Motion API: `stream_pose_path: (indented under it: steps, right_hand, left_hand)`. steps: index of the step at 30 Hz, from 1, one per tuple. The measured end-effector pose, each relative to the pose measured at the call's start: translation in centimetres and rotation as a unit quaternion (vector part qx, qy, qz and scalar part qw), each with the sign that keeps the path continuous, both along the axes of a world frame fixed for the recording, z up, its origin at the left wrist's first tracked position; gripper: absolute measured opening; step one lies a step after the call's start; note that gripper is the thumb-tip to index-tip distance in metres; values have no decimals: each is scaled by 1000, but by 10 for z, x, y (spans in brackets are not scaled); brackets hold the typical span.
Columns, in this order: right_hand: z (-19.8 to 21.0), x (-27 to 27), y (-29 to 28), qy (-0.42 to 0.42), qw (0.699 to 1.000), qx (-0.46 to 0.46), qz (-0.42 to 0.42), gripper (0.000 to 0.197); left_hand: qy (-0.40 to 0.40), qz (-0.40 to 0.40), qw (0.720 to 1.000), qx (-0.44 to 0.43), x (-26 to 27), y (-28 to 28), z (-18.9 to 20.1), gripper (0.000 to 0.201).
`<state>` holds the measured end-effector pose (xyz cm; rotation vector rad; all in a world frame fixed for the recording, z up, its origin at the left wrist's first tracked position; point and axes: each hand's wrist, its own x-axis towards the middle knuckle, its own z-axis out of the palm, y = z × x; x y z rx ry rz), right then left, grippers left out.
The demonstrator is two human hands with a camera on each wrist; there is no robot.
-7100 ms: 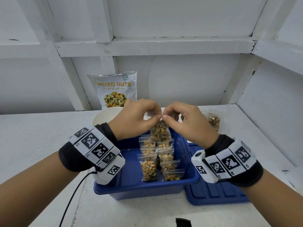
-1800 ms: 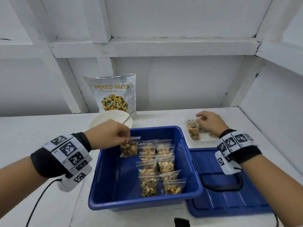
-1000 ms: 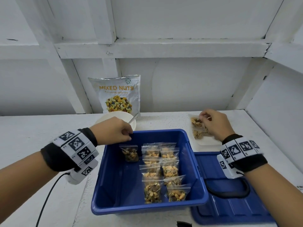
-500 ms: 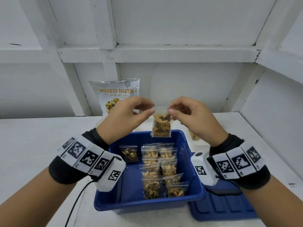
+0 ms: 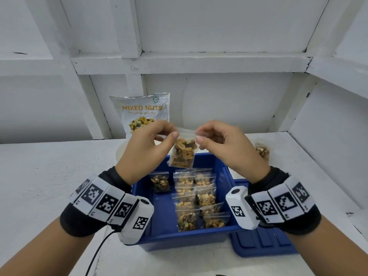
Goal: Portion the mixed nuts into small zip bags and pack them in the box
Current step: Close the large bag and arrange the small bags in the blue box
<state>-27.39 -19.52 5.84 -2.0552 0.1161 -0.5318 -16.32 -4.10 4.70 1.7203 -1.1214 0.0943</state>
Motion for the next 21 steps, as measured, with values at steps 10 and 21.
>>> stream_pose_path:
  steps: [10,21]
  right_hand:
    - [-4,0,5,-37,999,-23,-32,18]
    - [-5,1,6,-45,998,-36,-19,19]
  left_hand:
    - [72,-11,997,-18,-2,4,0,3]
    - [17,-8,1000,-11,4,3,-4,9]
